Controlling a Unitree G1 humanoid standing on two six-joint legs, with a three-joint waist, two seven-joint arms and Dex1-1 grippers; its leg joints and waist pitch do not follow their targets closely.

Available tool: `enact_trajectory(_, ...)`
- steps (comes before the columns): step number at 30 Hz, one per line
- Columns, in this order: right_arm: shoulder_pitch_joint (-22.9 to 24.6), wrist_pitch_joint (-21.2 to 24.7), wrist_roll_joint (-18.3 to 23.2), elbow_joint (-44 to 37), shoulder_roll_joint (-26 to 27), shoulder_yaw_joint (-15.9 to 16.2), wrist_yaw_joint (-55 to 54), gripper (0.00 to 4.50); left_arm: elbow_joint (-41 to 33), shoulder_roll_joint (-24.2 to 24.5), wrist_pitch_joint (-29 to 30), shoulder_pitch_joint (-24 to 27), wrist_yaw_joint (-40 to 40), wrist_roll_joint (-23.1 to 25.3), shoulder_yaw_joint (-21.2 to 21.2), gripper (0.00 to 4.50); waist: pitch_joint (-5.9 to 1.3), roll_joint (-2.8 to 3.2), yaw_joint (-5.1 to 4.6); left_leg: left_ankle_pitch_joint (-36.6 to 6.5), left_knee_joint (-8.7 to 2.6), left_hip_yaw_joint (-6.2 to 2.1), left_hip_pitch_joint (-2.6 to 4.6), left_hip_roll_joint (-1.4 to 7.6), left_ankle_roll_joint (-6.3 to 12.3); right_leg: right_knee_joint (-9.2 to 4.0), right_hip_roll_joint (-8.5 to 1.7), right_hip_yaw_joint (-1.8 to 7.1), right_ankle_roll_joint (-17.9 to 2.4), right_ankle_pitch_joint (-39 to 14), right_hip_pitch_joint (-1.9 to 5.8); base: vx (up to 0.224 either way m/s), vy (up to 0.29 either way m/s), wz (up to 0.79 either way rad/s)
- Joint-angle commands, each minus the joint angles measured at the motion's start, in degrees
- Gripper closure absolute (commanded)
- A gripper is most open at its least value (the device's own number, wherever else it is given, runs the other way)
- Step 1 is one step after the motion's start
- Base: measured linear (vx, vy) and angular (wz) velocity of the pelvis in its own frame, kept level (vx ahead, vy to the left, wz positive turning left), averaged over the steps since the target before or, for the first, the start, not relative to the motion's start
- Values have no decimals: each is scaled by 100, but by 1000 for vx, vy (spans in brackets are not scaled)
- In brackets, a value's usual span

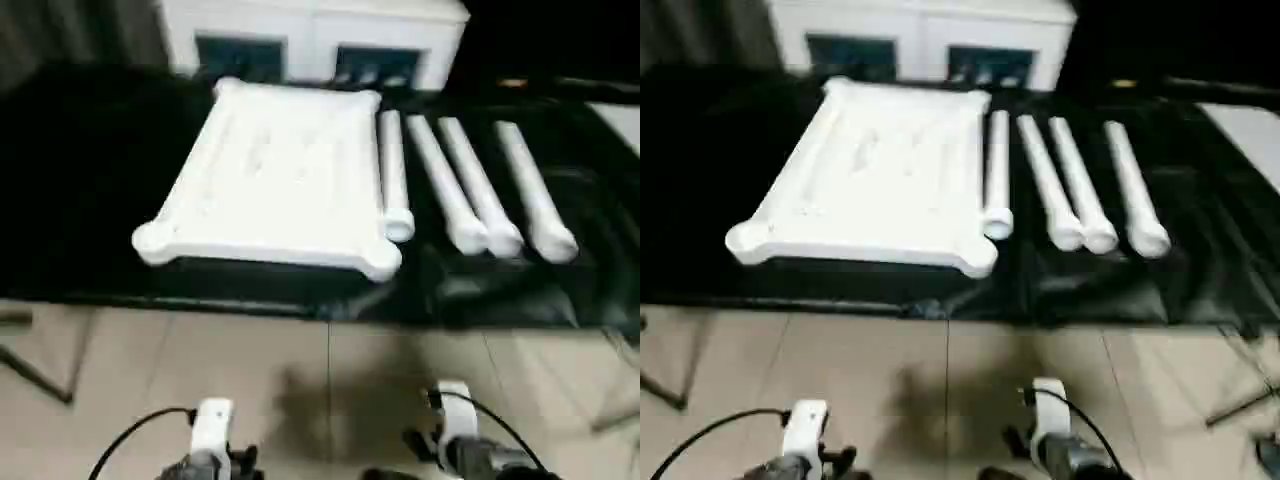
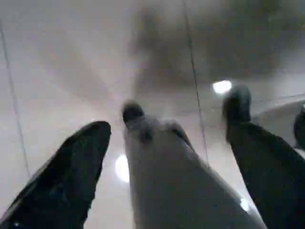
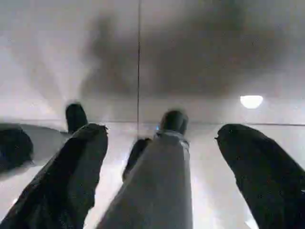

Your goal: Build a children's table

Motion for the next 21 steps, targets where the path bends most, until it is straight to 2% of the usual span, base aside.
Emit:
enact_trajectory(1, -238, -314, -212, -92, -77, 173, 166, 40, -207, 35, -319, 273, -249, 191, -196, 3, -534, -510, 126, -2541, 244, 360, 524, 362, -837, -409, -273, 916, 564, -5220, -184, -12, -256, 38)
enact_trajectory(2, -238, -314, -212, -92, -77, 173, 166, 40, -207, 35, -319, 273, -249, 191, -196, 3, -94, -595, 69, -1306, 1017, -196, 752, -34, -362, -1684, -438, 1094, 578, -6650, -987, -12, -256, 38)
enact_trajectory(3, -233, -583, -346, -103, -107, 266, 277, 40, -745, 183, -640, 520, -449, 268, -320, 3, -225, -445, 223, -161, 1047, -755, -321, -452, 132, -1499, -387, 1601, 117, -5067, 407, 123, -172, 9)
enact_trajectory(4, -228, -699, -387, -106, -117, 281, 325, 40, -945, 234, -712, 608, -526, 285, -347, 3, -154, -311, 379, 66, 828, -896, -446, -496, 104, -1389, -425, 1516, 114, -3638, 682, 0, 0, 0)
enact_trajectory(5, -225, -773, -399, -100, -115, 264, 394, 40, -1062, 271, -759, 660, -577, 301, -355, 3, -207, -142, 397, -207, 312, -862, 71, -77, 91, -1147, -213, 1429, -58, -1324, 277, 0, 0, 0)
enact_trajectory(6, -221, -959, -475, -100, -129, 293, 412, 40, -1403, 358, -911, 810, -672, 286, -351, 3, -444, 5, 408, 132, -19, -830, 584, 191, 331, -827, 10, 1104, -575, 999, 198, -68, 41, 52)
enact_trajectory(7, -215, -1135, -513, -103, -139, 311, 486, 40, -1752, 426, -939, 954, -766, 226, -331, 3, -542, 122, 355, 726, -25, -959, 733, 451, 574, -572, 58, 1049, -757, 2054, 110, -76, 46, 42)
enact_trajectory(8, -189, -1264, -484, -151, -154, 295, 674, 40, -2049, 480, -976, 1078, -829, 184, -324, 3, -603, 150, 242, 2340, 38, -1173, 894, 856, 1436, -354, -114, 984, -950, 2697, -126, -76, 46, 42)
enact_trajectory(9, 379, -1134, -254, -1504, -251, 342, 966, 40, -2769, 578, -944, 1358, -980, 82, -342, 3, -440, 97, 208, 2717, 13, -1143, 681, 860, 2232, -418, -305, 1079, -886, 2480, -121, -68, 60, 8)
enact_trajectory(10, 863, -1062, -59, -2653, -328, 372, 1203, 40, -3403, 659, -839, 1597, -1079, 7, -357, 3, -440, 74, 316, 2415, 67, -1031, 567, 708, 2288, -543, -369, 1091, -822, 2663, -2, -33, 60, -2)
enact_trajectory(11, 1494, -923, 130, -4187, -534, 531, 1518, 40, -4558, 788, -767, 2036, -1167, -110, -353, 3, -387, -48, 391, 1394, 96, -701, 250, 296, 1874, -709, -349, 1106, -537, 3441, 229, -33, 60, -2)
enact_trajectory(12, 1784, -882, 235, -4892, -622, 589, 1633, 40, -5126, 843, -712, 2252, -1213, -197, -338, 3, -398, -106, 506, 528, 33, -661, 154, 179, 1265, -758, -207, 1059, 122, 4148, 400, 8, 59, 4)
enact_trajectory(13, 2122, -688, 584, -5784, -780, 672, 2030, 40, -5962, 903, -630, 2565, -1260, -364, -293, 3, -369, -90, 479, 63, -11, -632, 223, 184, 986, -774, -145, 1031, 248, 4086, 287, -14, 68, -2)
enact_trajectory(14, 2171, -664, 634, -5920, -824, 687, 2097, 40, -6080, 910, -645, 2609, -1274, -381, -285, 3, -311, -63, 386, -667, -208, -664, 289, 175, 646, -836, -59, 915, 315, 3298, 305, -14, 68, -2)
enact_trajectory(15, 2248, -625, 715, -6137, -893, 710, 2205, 40, -6268, 920, -668, 2681, -1297, -409, -272, 3, -295, 25, 284, -1391, -364, -706, 384, 246, 394, -919, -22, 914, 141, 2096, 251, -73, 75, -6)
enact_trajectory(16, 2444, -401, 1011, -6727, -1117, 822, 2553, 40, -6796, 957, -526, 2862, -1419, -645, -268, 3, -279, 32, 211, -1650, -436, -721, 390, 265, 281, -958, -23, 934, 1, 1546, 258, -103, 69, -10)
enact_trajectory(17, 2575, -260, 1182, -7125, -1270, 898, 2742, 40, -7136, 994, -435, 2969, -1447, -752, -271, 3, -266, 56, 132, -1981, -546, -762, 380, 304, 70, -1046, -51, 943, -279, 730, 335, -103, 69, -10)
enact_trajectory(18, 2758, 0, 1354, -7727, -1498, 985, 2938, 40, -7594, 1031, -296, 3088, -1418, -888, -271, 3, -225, 43, 55, -2045, -602, -758, 379, 309, 4, -1119, -25, 942, -399, 470, 347, -74, 67, -15)
enact_trajectory(19, 2758, 0, 1354, -7727, -1498, 985, 2938, 40, -7594, 1031, -296, 3088, -1418, -888, -271, 3, -223, 63, 27, -2144, -621, -744, 407, 300, -40, -1154, -35, 962, -455, 302, 340, -44, 57, -10)
enact_trajectory(20, 2947, 296, 1612, -8484, -1847, 1123, 3218, 40, -8079, 1093, -73, 3132, -1400, -1092, -251, 3, -219, -29, -39, -2176, -603, -671, 409, 229, -97, -1232, -53, 999, -528, -29, 334, -44, 57, -10)
enact_trajectory(21, 3029, 497, 1673, -8888, -1972, 1106, 3244, 40, -8392, 1130, 163, 3147, -1390, -1186, -205, 3, -192, -22, -9, -2155, -614, -649, 404, 222, -137, -1305, -82, 1043, -473, -399, 313, 0, 0, 0)
